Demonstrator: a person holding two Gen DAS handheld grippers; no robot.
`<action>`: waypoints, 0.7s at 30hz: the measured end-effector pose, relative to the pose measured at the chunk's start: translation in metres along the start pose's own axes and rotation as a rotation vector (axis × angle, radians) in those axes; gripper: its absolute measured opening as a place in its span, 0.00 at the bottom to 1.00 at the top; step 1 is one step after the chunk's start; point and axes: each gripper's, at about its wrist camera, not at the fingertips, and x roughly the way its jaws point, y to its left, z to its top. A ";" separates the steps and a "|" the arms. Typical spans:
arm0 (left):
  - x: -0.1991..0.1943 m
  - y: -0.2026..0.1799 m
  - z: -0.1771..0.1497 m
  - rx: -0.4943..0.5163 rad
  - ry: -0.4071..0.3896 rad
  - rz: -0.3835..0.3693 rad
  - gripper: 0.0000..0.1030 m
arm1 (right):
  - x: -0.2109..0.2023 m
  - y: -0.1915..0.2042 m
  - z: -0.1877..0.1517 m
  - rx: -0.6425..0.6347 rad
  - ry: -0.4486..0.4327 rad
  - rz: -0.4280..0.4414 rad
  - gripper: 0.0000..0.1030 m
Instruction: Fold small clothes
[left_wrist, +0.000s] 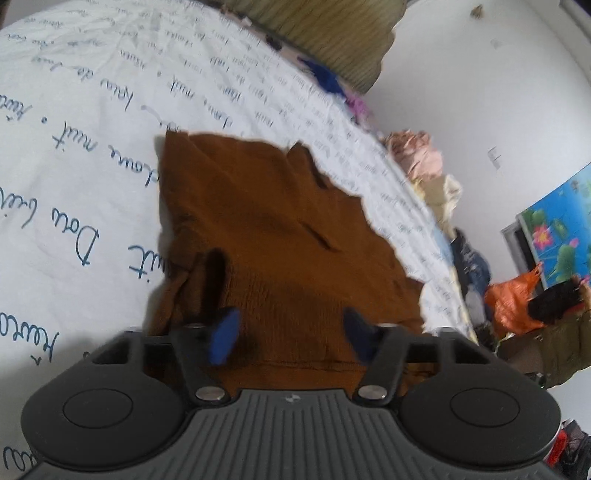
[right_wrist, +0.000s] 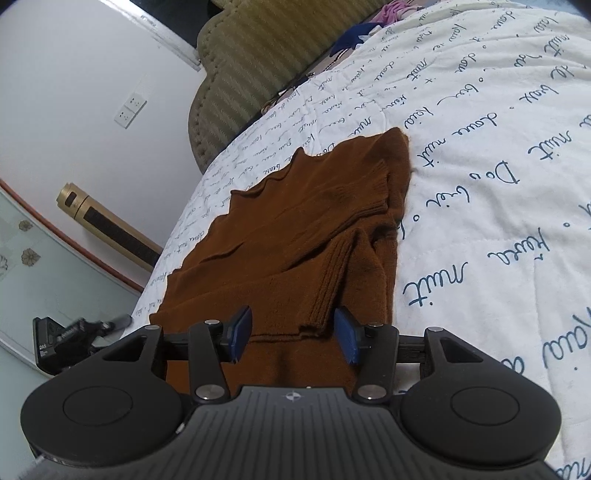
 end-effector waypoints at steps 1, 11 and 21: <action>0.004 0.000 0.000 0.009 0.014 0.019 0.42 | 0.001 0.000 0.000 0.007 -0.003 0.000 0.50; -0.005 0.007 0.003 0.024 0.000 0.094 0.44 | 0.002 -0.003 0.001 0.036 -0.003 0.006 0.50; 0.006 0.011 0.004 0.016 0.026 0.093 0.44 | 0.001 -0.003 -0.001 0.054 -0.020 0.002 0.50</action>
